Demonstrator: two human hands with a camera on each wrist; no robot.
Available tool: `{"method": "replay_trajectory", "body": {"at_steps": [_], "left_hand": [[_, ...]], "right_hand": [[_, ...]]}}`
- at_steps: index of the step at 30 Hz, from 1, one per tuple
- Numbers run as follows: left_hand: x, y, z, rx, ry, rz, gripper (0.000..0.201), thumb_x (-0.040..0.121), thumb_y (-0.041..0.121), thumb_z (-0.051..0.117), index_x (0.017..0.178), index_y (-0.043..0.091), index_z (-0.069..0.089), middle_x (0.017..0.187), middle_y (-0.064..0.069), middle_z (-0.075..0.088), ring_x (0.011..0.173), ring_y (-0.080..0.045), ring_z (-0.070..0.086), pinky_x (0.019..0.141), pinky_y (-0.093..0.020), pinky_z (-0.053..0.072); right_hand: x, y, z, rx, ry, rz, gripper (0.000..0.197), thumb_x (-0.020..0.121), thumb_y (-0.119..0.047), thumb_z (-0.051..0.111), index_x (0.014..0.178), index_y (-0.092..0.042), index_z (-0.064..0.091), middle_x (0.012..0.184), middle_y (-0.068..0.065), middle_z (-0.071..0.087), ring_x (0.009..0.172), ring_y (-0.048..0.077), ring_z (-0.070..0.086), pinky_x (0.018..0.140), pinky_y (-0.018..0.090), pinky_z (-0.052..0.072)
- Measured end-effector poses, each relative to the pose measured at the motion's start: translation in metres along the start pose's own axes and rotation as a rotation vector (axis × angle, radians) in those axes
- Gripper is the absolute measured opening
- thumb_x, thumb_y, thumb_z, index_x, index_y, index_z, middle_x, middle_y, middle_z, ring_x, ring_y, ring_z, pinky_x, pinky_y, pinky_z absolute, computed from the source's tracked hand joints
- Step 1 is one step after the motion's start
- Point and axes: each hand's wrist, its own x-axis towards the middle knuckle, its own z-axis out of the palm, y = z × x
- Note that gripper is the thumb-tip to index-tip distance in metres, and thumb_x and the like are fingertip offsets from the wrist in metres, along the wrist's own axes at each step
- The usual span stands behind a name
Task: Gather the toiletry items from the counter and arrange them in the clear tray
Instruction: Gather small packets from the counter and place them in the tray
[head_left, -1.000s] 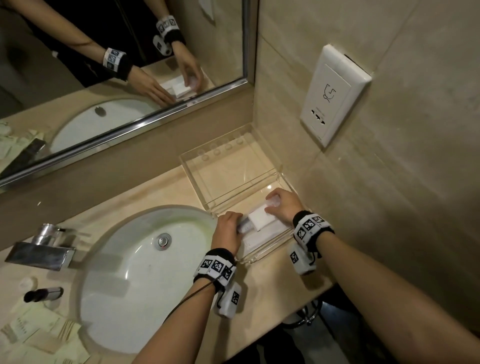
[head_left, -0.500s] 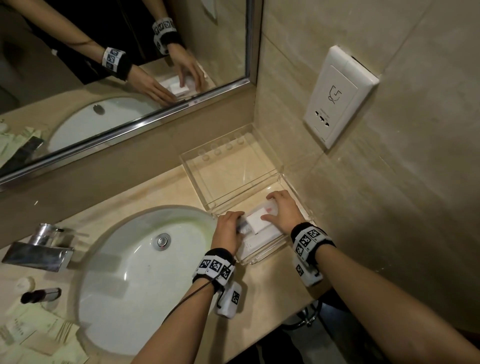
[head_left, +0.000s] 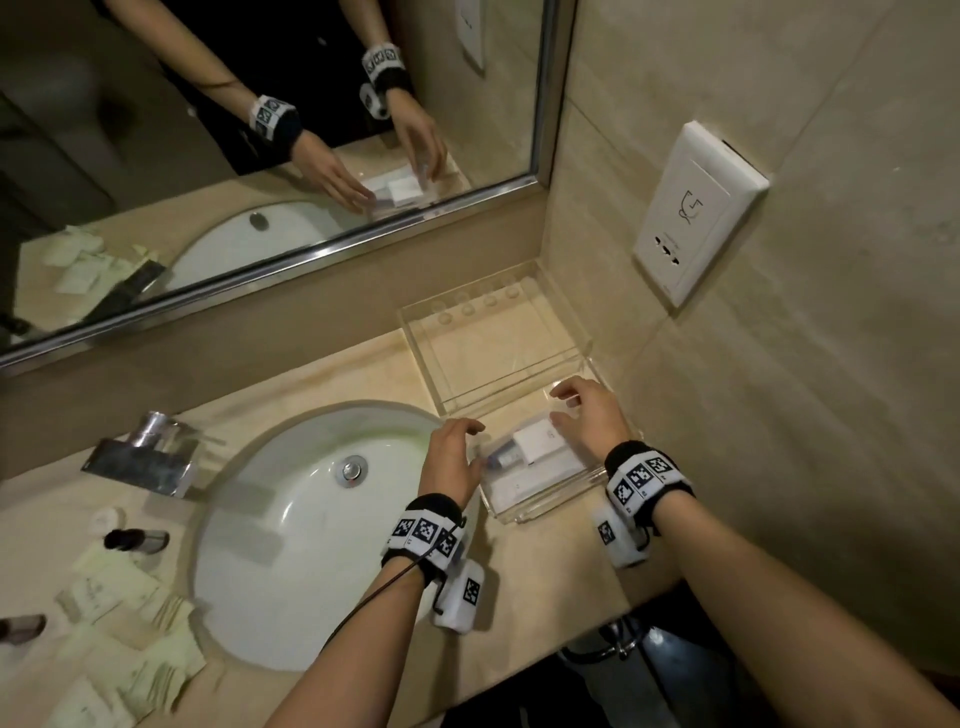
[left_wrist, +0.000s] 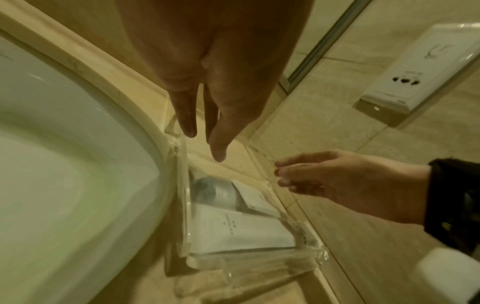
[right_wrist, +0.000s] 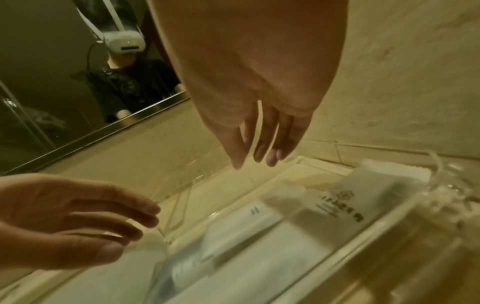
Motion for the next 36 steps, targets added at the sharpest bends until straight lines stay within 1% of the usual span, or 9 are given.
{"method": "replay_trajectory", "body": {"at_steps": [2,4,9,15,20,26,28,31,36], "left_hand": [[-0.008,-0.001,-0.008,0.012,0.025,0.004,0.034,0.081,0.008,0.07,0.112,0.018,0.06,0.12,-0.001,0.06,0.116,-0.021,0.051,0.1,-0.028,0.04],[-0.015,0.0,-0.01,0.048,-0.001,0.015,0.036,0.083,0.008,0.067,0.117,0.017,0.059,0.126,-0.002,0.057,0.122,-0.021,0.047,0.102,-0.025,0.034],[-0.015,0.008,0.004,0.15,-0.133,0.117,0.041,0.09,0.009,0.057,0.13,0.013,0.056,0.139,-0.008,0.051,0.132,-0.024,0.041,0.113,-0.03,0.029],[-0.01,0.01,0.025,0.219,-0.203,0.111,0.047,0.091,0.008,0.053,0.137,0.017,0.05,0.145,-0.007,0.044,0.134,-0.026,0.039,0.113,-0.032,0.031],[-0.008,0.014,0.035,0.292,-0.225,0.141,0.058,0.095,0.009,0.049,0.149,0.019,0.03,0.158,-0.003,0.025,0.144,-0.023,0.024,0.117,-0.037,0.028],[-0.009,0.016,0.038,0.285,-0.245,0.127,0.051,0.095,0.011,0.047,0.145,0.018,0.037,0.157,-0.001,0.027,0.144,-0.021,0.026,0.117,-0.038,0.028],[-0.011,0.018,0.032,0.245,-0.192,0.114,0.047,0.095,0.012,0.048,0.142,0.018,0.042,0.154,-0.002,0.034,0.141,-0.021,0.03,0.115,-0.037,0.031],[-0.022,0.016,0.016,0.172,-0.046,0.062,0.034,0.093,0.02,0.052,0.127,0.017,0.055,0.134,-0.002,0.051,0.125,-0.02,0.045,0.101,-0.037,0.044],[-0.063,-0.005,-0.027,0.006,0.165,-0.212,0.015,0.091,0.02,0.054,0.104,0.02,0.063,0.103,0.001,0.063,0.094,-0.017,0.06,0.084,-0.037,0.052]], "right_hand": [[-0.003,0.002,0.0,-0.088,-0.114,0.03,0.04,0.075,-0.016,0.081,0.111,-0.017,0.063,0.116,0.005,0.061,0.102,0.019,0.058,0.091,0.028,0.047],[-0.007,0.006,0.004,-0.144,-0.174,0.036,0.047,0.069,-0.018,0.085,0.11,-0.018,0.063,0.118,0.006,0.059,0.105,0.022,0.058,0.096,0.031,0.047],[-0.007,0.012,0.012,-0.188,-0.145,-0.034,0.051,0.067,-0.016,0.086,0.113,-0.021,0.064,0.125,0.006,0.055,0.113,0.026,0.054,0.101,0.038,0.045],[0.0,0.019,0.014,-0.208,-0.163,-0.123,0.061,0.07,-0.015,0.084,0.126,-0.02,0.06,0.133,0.005,0.051,0.124,0.024,0.047,0.108,0.032,0.036],[0.004,0.025,0.009,-0.228,-0.2,-0.193,0.061,0.069,-0.017,0.084,0.126,-0.02,0.06,0.13,0.003,0.056,0.121,0.022,0.051,0.108,0.033,0.039],[0.004,0.025,0.002,-0.242,-0.198,-0.217,0.062,0.071,-0.019,0.083,0.128,-0.021,0.059,0.133,0.002,0.057,0.123,0.021,0.051,0.108,0.031,0.037],[0.003,0.02,-0.002,-0.194,-0.156,-0.218,0.057,0.072,-0.017,0.082,0.125,-0.021,0.061,0.132,0.003,0.057,0.122,0.022,0.052,0.107,0.031,0.037],[-0.003,0.002,-0.004,-0.098,-0.076,-0.23,0.037,0.078,-0.013,0.077,0.113,-0.019,0.066,0.121,0.002,0.062,0.109,0.019,0.058,0.101,0.032,0.045],[-0.024,-0.059,0.025,0.145,-0.095,-0.343,0.012,0.086,-0.017,0.068,0.098,-0.017,0.067,0.093,-0.004,0.068,0.085,0.01,0.063,0.08,0.025,0.054]]}}
